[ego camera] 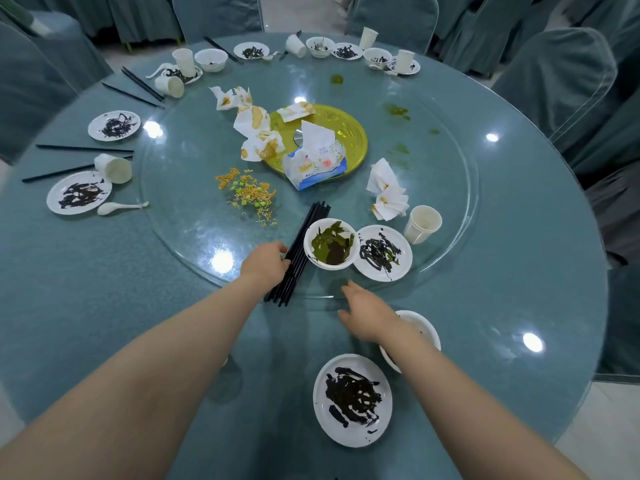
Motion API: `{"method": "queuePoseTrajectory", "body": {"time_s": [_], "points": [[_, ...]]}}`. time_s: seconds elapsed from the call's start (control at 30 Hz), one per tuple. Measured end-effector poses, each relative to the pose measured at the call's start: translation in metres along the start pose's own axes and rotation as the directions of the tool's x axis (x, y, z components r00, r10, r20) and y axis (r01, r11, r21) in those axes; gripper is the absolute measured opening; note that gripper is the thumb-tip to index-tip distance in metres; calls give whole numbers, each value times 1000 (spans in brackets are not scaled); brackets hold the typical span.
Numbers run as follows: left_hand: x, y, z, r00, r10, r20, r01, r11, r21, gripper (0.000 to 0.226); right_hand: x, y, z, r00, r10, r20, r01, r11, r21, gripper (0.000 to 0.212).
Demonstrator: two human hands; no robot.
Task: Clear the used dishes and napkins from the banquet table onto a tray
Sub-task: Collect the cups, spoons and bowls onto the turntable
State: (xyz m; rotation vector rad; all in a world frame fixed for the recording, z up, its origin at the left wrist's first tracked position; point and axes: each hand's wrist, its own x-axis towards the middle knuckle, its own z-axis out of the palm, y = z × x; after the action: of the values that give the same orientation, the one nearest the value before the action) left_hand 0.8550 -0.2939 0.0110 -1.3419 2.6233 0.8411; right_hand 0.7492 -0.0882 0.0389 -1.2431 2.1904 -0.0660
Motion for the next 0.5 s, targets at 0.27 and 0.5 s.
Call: {"method": "queuePoseTrajectory", "body": {"time_s": [0.27, 0.5], "points": [[-24, 0, 7, 988, 74, -134, -76, 997, -13, 40, -27, 46, -7, 924, 233, -302, -136, 941, 310, 39], [-72, 14, 33, 939, 246, -241, -254, 967, -1, 34, -62, 89, 8, 802, 488, -345, -312, 834, 454, 39]]}}
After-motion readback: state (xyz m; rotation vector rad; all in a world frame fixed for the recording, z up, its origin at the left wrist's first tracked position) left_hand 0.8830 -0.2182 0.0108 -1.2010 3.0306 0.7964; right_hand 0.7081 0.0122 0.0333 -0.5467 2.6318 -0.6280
